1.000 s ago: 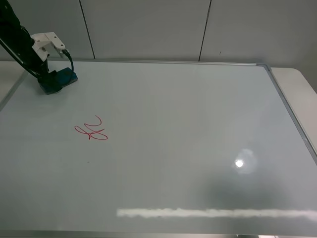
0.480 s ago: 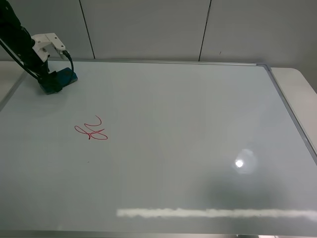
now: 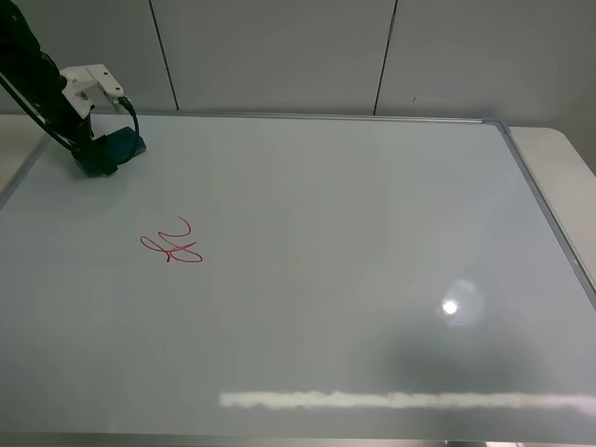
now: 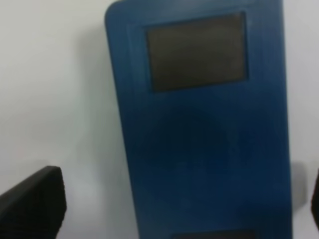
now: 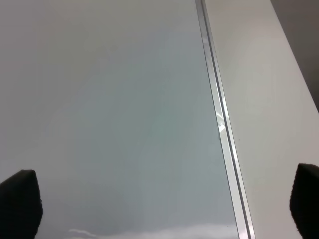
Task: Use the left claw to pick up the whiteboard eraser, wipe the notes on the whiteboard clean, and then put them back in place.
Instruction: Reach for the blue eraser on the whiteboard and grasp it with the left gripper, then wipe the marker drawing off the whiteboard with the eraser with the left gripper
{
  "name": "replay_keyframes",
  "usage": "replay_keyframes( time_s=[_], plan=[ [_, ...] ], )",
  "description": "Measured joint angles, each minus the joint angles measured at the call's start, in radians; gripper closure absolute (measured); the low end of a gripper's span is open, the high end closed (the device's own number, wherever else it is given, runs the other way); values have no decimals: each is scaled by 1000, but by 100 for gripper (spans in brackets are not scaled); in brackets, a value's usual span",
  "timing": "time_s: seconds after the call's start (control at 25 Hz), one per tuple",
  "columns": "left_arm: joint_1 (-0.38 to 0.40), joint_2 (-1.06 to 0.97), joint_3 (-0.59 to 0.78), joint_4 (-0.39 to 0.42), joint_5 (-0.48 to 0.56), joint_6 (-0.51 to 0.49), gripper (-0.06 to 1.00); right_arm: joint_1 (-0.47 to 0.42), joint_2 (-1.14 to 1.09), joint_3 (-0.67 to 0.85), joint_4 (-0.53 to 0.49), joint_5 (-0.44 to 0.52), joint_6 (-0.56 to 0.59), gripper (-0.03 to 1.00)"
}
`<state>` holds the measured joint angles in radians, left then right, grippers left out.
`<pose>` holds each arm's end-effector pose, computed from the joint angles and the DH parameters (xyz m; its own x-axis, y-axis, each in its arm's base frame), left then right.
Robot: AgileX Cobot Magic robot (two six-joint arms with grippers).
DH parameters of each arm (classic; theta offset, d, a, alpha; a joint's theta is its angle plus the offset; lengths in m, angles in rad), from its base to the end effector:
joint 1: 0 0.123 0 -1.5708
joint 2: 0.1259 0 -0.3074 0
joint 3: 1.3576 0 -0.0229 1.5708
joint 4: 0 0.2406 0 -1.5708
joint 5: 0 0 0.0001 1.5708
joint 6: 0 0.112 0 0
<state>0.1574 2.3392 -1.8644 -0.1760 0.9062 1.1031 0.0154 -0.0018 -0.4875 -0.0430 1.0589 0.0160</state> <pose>0.4984 0.0635 0.1392 -0.6151 0.7429 -0.2641 0.7306 0.6630 0.1632 -0.0166 -0.0045 0.2595 -0.4635 -0.0122 -0.8860 0.0155 0.9996 -0.0219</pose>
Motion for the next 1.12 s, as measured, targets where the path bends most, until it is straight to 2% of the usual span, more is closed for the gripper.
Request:
replay_keyframes(
  time_s=[0.08,0.12,0.2,0.84,0.96,1.12],
  plan=[
    [0,0,0,0,1,0,2,0,0,0,0,0,0,-3],
    [0,0,0,0,1,0,12,0,0,0,0,0,0,-3],
    [0,1,0,1,4,1,41,0,0,0,0,0,0,-3],
    [0,-2,-1,-14,33,-5,39,0,0,0,0,0,0,-3],
    [0,-29,-1,-19,59,-51,39,0,0,0,0,0,0,-3],
    [-16,-101,-2,12,156,-158,39,0,0,0,0,0,0,-3]
  ],
)
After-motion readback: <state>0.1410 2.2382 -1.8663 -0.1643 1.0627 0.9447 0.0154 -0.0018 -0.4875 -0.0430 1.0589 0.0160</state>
